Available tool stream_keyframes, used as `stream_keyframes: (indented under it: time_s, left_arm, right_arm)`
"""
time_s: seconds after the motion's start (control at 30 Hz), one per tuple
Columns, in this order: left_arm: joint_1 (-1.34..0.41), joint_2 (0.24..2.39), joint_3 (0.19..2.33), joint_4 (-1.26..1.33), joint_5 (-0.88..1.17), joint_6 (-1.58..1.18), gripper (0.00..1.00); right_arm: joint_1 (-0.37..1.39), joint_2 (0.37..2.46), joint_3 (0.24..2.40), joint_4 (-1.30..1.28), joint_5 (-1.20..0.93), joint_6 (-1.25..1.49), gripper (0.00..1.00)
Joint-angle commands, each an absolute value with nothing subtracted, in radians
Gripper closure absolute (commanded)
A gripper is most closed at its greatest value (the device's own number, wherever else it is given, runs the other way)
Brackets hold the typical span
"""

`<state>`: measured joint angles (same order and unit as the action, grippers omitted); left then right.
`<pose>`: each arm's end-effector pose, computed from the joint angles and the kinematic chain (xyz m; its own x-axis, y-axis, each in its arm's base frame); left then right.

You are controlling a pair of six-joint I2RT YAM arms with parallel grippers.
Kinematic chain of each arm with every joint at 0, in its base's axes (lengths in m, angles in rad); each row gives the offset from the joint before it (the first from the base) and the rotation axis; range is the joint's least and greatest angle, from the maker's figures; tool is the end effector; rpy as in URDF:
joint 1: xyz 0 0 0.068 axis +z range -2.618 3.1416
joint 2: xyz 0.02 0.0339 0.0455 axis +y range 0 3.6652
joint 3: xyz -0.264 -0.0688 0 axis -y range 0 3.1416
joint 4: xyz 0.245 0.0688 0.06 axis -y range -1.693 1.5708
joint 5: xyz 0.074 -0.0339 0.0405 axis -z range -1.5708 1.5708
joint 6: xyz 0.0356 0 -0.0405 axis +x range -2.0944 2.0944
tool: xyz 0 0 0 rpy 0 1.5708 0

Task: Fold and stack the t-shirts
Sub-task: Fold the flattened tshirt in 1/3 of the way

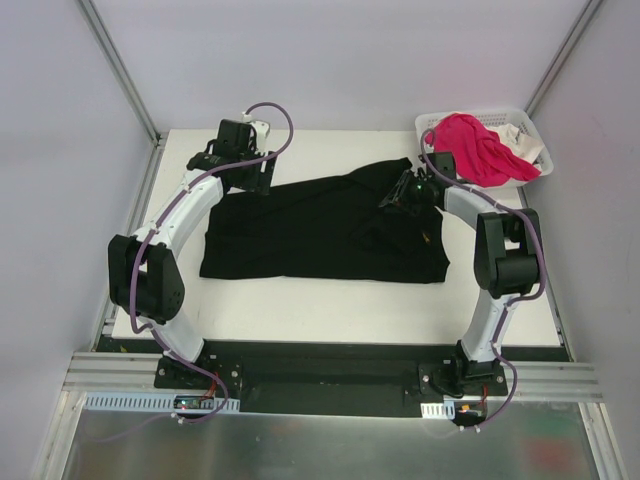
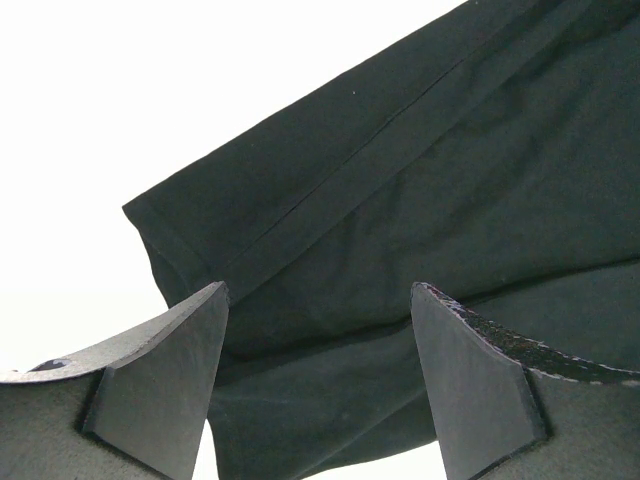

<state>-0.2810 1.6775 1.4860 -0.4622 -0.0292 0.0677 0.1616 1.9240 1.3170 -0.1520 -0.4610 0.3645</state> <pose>0.3722 -0.1063 0.3216 -0.5657 0.2337 -0.7908 0.2939 0.9532 0.0714 0.4155 0.0838 0.1979 -0.7995 0.1931 -0.5687 -0.1901 0.8168 0.5447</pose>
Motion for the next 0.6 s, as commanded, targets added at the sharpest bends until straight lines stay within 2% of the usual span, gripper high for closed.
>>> stream_keyframes:
  time_s: [0.0,0.3,0.5,0.57]
  left_arm:
    - [-0.285,1.640,1.523,-0.466,-0.051,0.078,0.27]
    - [-0.285,1.640,1.523,-0.466,-0.052,0.081,0.27]
    - [-0.285,1.649,1.526,-0.466,-0.051,0.077,0.27]
    - [-0.285,1.651,1.528,-0.468,-0.046,0.075,0.27]
  right_arm:
    - [0.166,1.891,1.293,-0.109,-0.472,0.383,0.68]
    - [0.169,1.882,1.250,-0.100,-0.474,0.394,0.57]
    - [0.169,1.855,1.207,-0.080,-0.468,0.394,0.59]
    - [0.169,1.856,1.200,-0.075,-0.474,0.400,0.64]
